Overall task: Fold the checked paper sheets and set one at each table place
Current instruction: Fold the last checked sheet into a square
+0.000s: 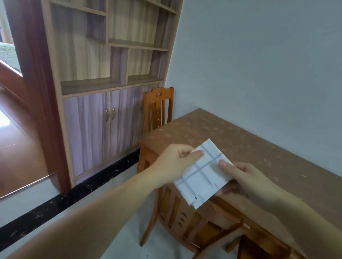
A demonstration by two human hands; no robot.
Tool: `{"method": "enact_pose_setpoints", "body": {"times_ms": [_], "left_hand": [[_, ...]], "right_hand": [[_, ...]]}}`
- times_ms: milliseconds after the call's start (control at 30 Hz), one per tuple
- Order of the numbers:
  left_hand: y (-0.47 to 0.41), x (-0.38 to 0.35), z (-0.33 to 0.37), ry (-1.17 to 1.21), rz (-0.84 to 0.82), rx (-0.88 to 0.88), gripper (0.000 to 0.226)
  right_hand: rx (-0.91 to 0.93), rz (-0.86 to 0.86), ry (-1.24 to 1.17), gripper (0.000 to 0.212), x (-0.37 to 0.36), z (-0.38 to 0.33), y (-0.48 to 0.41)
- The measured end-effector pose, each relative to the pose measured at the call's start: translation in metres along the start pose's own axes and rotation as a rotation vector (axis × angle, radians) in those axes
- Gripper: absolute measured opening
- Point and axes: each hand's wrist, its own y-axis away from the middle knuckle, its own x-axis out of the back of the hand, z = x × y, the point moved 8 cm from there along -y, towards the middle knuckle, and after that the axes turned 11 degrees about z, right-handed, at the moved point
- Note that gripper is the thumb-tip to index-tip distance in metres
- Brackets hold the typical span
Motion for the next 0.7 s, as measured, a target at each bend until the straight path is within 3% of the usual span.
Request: {"method": "enact_pose_setpoints", "body": {"times_ms": [67, 167, 333, 500, 700], "left_hand": [[-0.012, 0.004, -0.014, 0.003, 0.044, 0.003, 0.032], [-0.036, 0.009, -0.029, -0.001, 0.053, 0.043, 0.026], [-0.083, -0.003, -0.043, -0.109, -0.079, 0.153, 0.006], [-0.134, 0.006, -0.073, -0.114, 0.133, 0.238, 0.008], [-0.171, 0.029, -0.125, -0.099, 0.011, 0.467, 0.023]], "right_hand": [[0.018, -0.021, -0.017, 0.035, -0.013, 0.003, -0.017], [0.08, 0.104, -0.106, 0.028, -0.009, 0.003, -0.053], [-0.029, 0.24, -0.426, 0.024, 0.002, 0.023, -0.119], [-0.102, 0.018, -0.373, 0.024, -0.04, 0.041, -0.158], [-0.142, 0.068, -0.322, 0.022, -0.046, 0.049, -0.225]]}}
